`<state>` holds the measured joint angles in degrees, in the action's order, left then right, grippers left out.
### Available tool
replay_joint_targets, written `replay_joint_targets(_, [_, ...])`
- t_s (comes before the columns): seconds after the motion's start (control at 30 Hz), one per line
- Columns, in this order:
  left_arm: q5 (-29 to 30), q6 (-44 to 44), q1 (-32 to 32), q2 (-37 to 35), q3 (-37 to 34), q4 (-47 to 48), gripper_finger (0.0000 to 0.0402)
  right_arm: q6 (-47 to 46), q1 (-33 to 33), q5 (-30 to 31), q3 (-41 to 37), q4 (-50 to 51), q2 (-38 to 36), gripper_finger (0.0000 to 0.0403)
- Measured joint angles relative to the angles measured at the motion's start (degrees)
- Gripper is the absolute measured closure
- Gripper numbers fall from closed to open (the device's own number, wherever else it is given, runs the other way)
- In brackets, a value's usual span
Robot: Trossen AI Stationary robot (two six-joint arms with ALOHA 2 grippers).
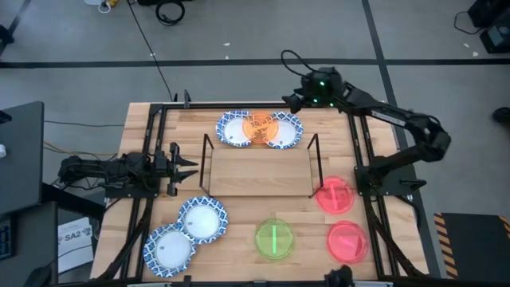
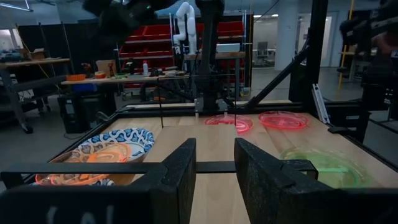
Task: Place and stack plates onto a shelf
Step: Put the orange bowl on the shelf
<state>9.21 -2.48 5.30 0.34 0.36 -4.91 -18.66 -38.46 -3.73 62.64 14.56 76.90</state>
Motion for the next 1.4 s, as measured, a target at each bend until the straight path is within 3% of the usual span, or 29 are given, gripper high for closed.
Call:
replay_joint_targets(0.33, [0.0, 0.0, 0.0, 0.0, 0.0, 0.0, 0.0285, -2.3, -4.1, -9.1, 0.3, -0.3, 11.1, 0.0055])
replay_joint_targets(0.7, [0.0, 0.0, 0.0, 0.0, 0.0, 0.0, 0.0285, -2.3, -4.2, -16.2, 0.3, -3.0, 19.7, 0.0055])
replay_joint_targets(1.4, [0.0, 0.0, 0.0, 0.0, 0.0, 0.0, 0.0285, -2.2, -2.1, -18.4, 0.3, -3.4, 26.1, 0.0055])
